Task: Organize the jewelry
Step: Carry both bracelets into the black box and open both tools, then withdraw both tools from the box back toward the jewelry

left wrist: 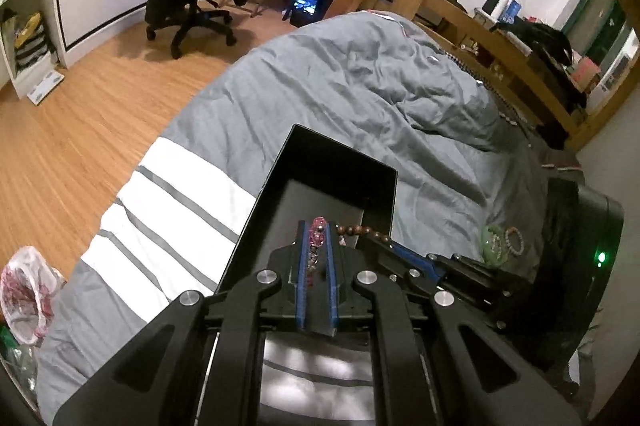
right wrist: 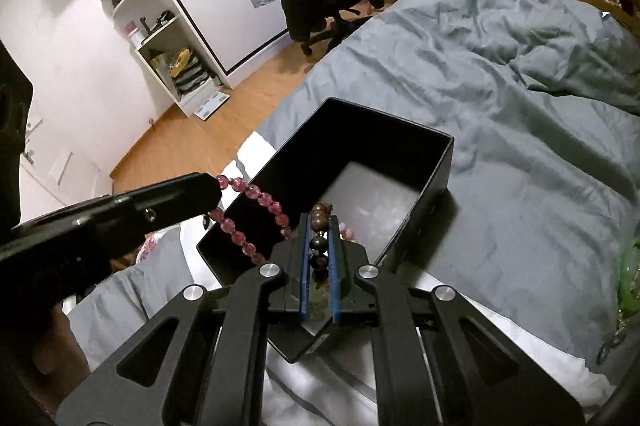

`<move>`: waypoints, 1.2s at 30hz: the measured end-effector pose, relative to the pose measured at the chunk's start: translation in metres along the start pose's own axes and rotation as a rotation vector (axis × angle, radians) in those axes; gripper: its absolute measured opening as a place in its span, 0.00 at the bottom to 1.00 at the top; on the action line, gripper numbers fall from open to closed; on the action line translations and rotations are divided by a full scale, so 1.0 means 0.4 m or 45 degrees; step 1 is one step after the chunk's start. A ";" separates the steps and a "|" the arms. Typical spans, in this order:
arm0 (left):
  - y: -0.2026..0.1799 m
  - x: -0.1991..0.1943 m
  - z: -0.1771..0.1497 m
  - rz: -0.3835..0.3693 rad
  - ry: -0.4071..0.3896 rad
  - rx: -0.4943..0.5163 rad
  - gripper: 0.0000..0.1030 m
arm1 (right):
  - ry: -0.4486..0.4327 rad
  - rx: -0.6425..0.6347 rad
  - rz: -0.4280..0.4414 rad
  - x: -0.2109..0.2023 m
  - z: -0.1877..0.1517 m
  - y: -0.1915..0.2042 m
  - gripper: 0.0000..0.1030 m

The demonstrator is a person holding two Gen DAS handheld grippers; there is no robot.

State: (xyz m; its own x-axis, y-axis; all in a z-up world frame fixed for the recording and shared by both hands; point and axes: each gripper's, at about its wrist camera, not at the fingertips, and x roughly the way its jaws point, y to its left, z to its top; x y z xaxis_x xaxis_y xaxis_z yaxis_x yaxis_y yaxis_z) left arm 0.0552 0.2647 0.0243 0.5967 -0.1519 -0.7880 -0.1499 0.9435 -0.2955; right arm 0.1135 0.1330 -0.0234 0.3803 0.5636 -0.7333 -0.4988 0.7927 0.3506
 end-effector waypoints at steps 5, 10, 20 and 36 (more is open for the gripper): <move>0.002 0.001 0.003 0.026 -0.014 -0.016 0.09 | 0.043 0.005 -0.010 0.007 0.011 -0.009 0.09; 0.002 -0.001 0.003 0.068 -0.031 -0.015 0.46 | 0.051 0.012 0.005 0.006 0.013 -0.017 0.21; -0.018 -0.027 0.000 0.089 -0.112 0.022 0.84 | -0.088 -0.046 -0.175 -0.079 -0.004 -0.050 0.90; -0.294 0.039 -0.073 -0.077 -0.111 0.316 0.89 | -0.170 -0.012 -0.432 -0.326 -0.132 -0.291 0.91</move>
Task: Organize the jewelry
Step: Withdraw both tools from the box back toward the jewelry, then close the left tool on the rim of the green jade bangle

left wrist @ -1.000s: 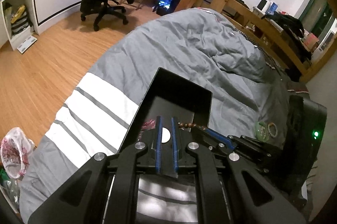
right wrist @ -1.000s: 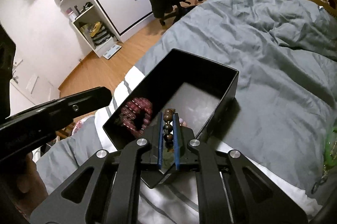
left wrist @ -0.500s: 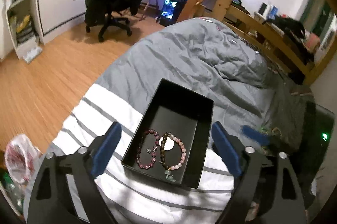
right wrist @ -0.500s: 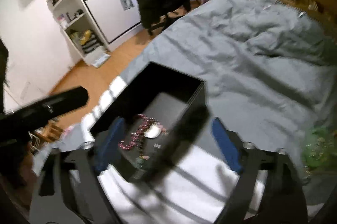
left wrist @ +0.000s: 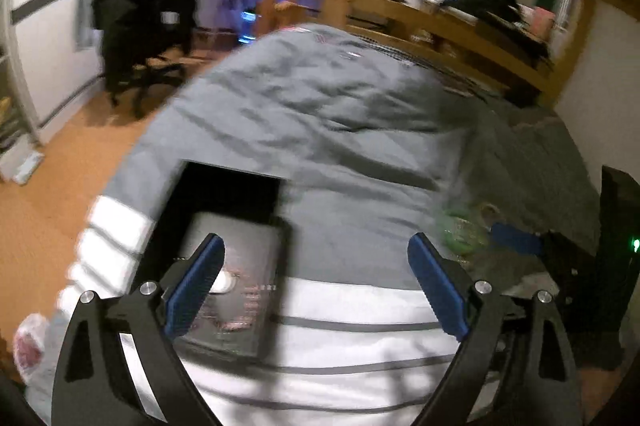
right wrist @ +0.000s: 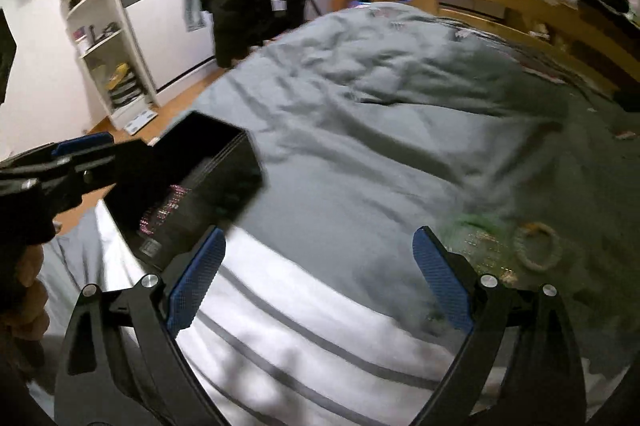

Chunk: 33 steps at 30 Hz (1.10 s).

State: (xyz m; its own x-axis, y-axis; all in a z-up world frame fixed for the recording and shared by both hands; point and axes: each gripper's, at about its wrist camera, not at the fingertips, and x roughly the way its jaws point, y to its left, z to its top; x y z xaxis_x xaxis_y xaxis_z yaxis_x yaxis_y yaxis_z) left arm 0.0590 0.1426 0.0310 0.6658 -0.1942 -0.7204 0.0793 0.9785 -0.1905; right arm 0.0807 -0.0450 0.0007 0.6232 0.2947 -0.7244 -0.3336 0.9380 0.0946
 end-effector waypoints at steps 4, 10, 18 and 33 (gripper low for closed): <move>-0.128 0.080 0.000 -0.116 0.076 0.061 0.89 | 0.006 0.087 -0.122 -0.050 -0.043 -0.184 0.91; -0.310 0.217 -0.016 -0.154 0.147 0.158 0.89 | -0.036 0.246 -0.170 -0.096 -0.097 -0.405 0.91; -0.412 0.400 -0.053 -0.083 0.245 0.285 0.89 | -0.051 0.332 -0.160 -0.039 -0.126 -0.528 0.90; -0.403 0.512 -0.061 -0.190 0.283 0.292 0.73 | 0.031 0.296 -0.152 0.210 -0.130 -0.544 0.56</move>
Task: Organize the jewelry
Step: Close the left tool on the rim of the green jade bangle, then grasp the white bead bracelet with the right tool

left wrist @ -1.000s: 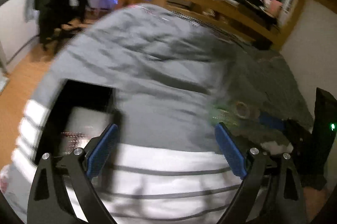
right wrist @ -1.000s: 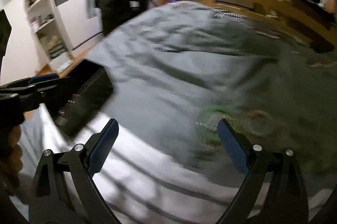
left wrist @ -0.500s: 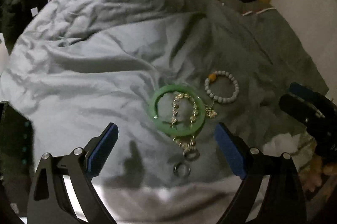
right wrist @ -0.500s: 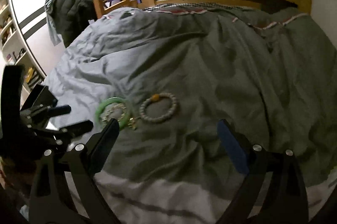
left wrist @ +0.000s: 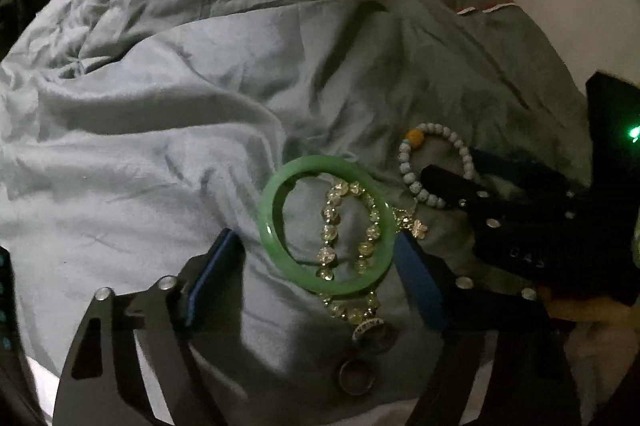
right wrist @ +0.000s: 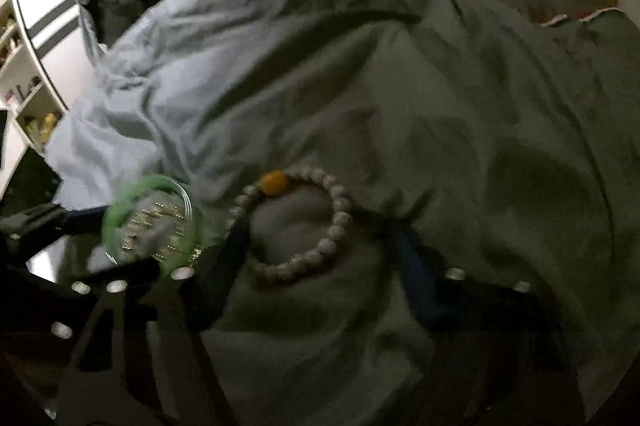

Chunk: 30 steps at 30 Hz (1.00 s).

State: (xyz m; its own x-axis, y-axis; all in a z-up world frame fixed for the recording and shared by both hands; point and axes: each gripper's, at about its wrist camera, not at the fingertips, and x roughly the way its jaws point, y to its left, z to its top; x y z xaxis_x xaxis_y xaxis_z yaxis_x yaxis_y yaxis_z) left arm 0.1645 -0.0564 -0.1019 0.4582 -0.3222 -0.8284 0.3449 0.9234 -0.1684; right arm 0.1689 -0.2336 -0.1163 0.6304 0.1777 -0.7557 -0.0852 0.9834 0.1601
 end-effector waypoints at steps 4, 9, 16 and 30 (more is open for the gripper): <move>-0.001 -0.006 0.001 -0.021 0.004 -0.002 0.50 | -0.011 0.024 -0.013 -0.011 0.002 -0.013 0.34; 0.023 -0.014 -0.005 -0.052 0.038 -0.067 0.25 | -0.041 0.079 -0.002 -0.037 0.008 -0.036 0.15; 0.019 -0.041 0.004 -0.049 0.009 -0.060 0.11 | -0.115 0.094 0.034 -0.074 0.019 -0.040 0.10; 0.029 -0.125 0.029 -0.049 -0.090 -0.059 0.11 | -0.186 0.128 0.101 -0.114 0.035 -0.046 0.09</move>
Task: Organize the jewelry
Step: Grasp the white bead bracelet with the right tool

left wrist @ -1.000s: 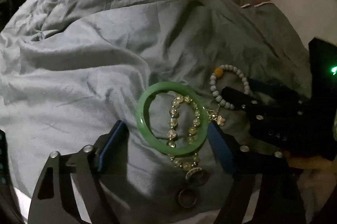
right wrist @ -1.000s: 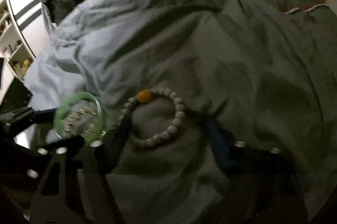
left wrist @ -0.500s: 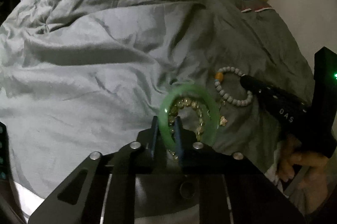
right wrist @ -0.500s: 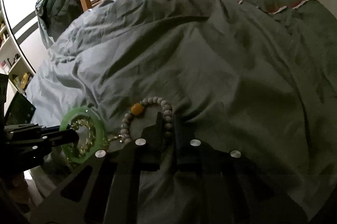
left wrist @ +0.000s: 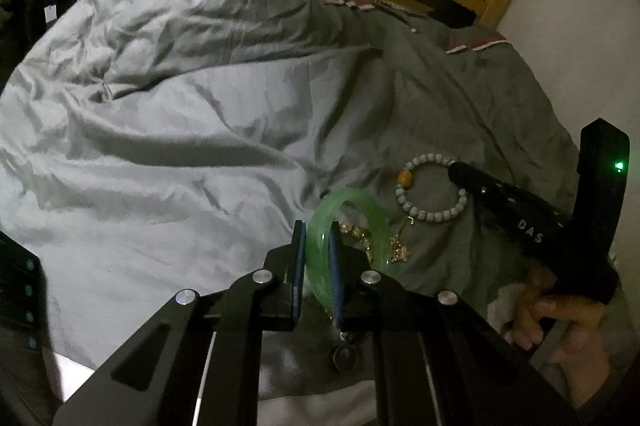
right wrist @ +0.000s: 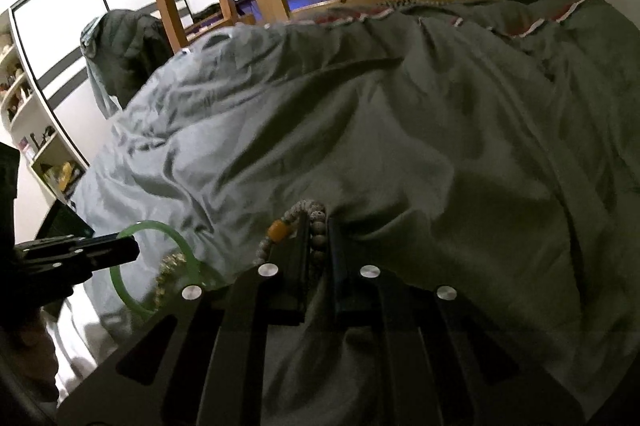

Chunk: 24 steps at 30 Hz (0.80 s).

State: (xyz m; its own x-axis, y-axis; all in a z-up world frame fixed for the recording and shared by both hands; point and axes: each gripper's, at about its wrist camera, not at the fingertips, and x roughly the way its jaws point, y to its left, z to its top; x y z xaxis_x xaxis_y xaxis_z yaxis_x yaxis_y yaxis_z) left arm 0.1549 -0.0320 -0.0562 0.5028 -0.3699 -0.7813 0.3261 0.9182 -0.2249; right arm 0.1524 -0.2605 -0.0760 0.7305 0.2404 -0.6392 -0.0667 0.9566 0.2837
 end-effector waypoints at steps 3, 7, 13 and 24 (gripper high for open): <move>-0.001 -0.013 0.009 0.008 -0.015 0.007 0.11 | -0.020 -0.010 0.006 -0.012 0.009 0.012 0.09; -0.001 -0.025 0.014 0.041 -0.015 0.002 0.11 | -0.053 -0.028 -0.003 -0.041 0.025 0.032 0.09; -0.003 -0.060 0.012 0.051 -0.039 -0.004 0.12 | -0.108 -0.039 -0.062 -0.097 0.035 0.034 0.09; -0.012 -0.058 0.010 0.060 -0.032 0.014 0.12 | 0.003 -0.030 -0.055 -0.068 0.040 0.029 0.22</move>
State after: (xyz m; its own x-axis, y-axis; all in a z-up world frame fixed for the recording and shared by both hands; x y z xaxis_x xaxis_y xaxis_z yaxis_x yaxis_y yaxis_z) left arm 0.1446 -0.0284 -0.0347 0.5378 -0.3300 -0.7758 0.3105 0.9330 -0.1817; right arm 0.1425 -0.2586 -0.0438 0.7316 0.1992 -0.6520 -0.0511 0.9697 0.2389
